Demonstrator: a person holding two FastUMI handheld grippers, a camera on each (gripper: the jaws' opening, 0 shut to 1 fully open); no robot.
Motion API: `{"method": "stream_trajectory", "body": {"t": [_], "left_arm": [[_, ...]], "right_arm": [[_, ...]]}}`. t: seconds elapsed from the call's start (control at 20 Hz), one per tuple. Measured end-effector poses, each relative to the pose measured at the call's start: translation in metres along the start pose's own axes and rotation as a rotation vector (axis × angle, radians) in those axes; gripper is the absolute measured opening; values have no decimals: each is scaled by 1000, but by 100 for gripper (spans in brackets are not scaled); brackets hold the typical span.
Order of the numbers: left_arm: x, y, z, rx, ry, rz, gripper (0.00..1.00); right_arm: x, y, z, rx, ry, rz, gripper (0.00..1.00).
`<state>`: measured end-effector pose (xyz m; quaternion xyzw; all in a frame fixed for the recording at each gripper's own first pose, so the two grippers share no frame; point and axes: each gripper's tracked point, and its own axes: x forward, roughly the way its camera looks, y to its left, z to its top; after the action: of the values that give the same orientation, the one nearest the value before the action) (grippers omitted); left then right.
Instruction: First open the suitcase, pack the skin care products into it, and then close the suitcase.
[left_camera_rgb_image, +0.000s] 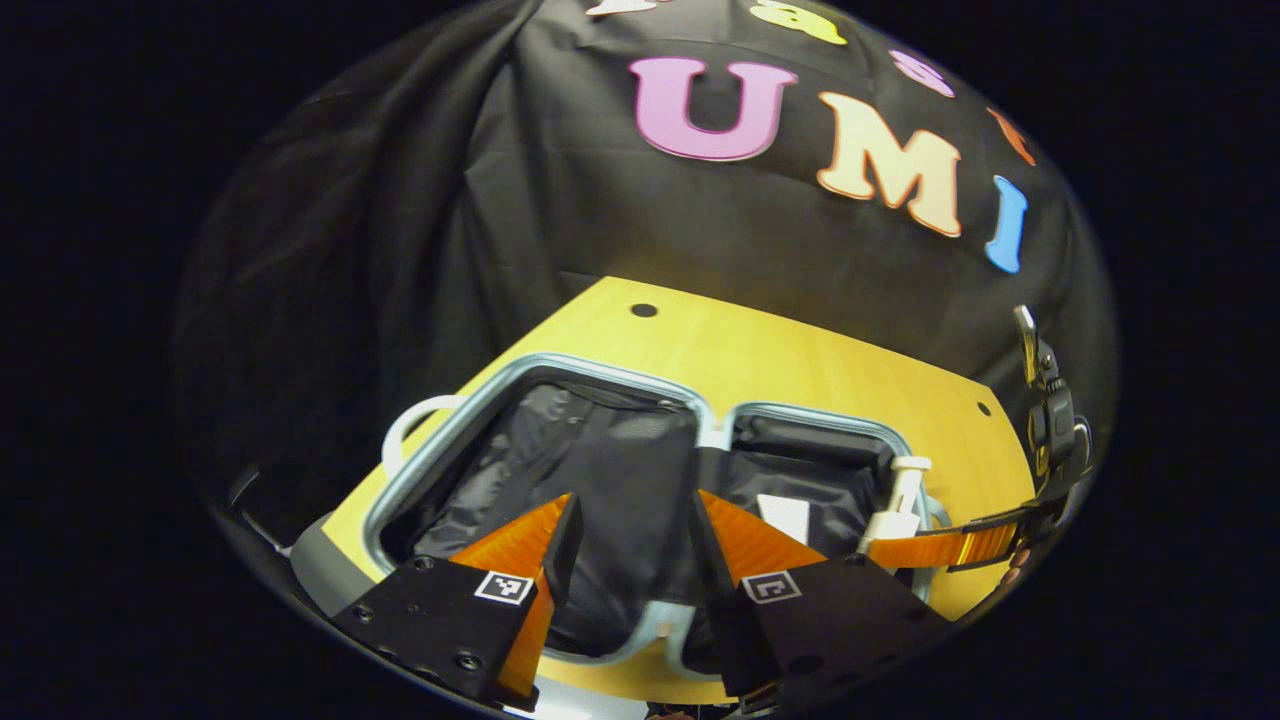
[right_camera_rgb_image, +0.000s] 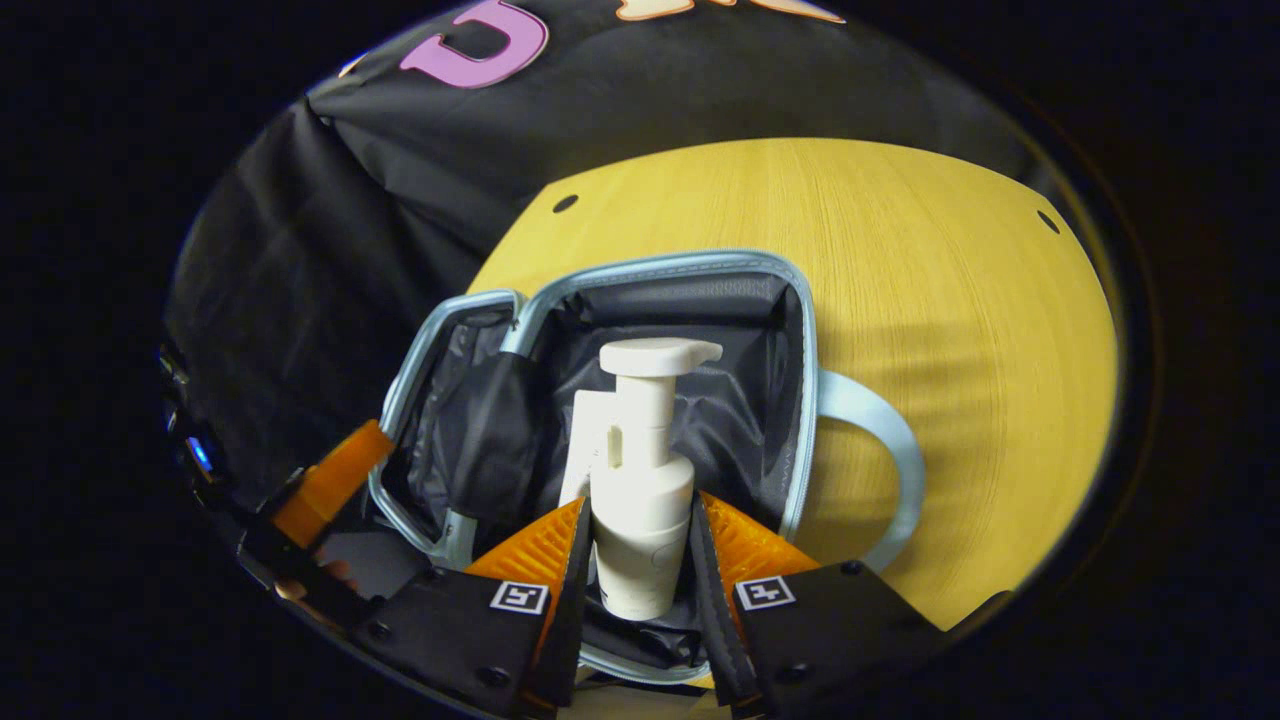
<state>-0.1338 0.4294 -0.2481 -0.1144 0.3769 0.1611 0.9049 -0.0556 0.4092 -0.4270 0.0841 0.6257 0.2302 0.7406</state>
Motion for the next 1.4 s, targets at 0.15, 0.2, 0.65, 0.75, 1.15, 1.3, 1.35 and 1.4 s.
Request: {"method": "stream_trajectory", "body": {"t": [0.15,0.2,0.65,0.75,1.15,1.3,1.35,1.4], "left_arm": [[-1,42,-1,-51,18,51,61],[1,55,-2,-68,26,69,61],[35,155,18,-76,60,155,61],[55,166,22,-73,93,143,63],[128,208,-8,-123,307,111,61],[149,218,-30,-149,392,118,61],[151,215,-38,-179,449,108,61],[156,213,-33,-183,422,111,38]], "right_arm": [[11,3,0,30,39,-22,52],[12,1,1,36,49,-42,52],[-23,22,46,41,-127,17,88],[-43,23,63,21,-210,29,93],[-106,-15,92,-5,-400,-64,96],[-122,-28,93,16,-429,-90,96],[-126,-33,91,19,-430,-98,96],[-129,-37,90,21,-432,-105,96]]}}
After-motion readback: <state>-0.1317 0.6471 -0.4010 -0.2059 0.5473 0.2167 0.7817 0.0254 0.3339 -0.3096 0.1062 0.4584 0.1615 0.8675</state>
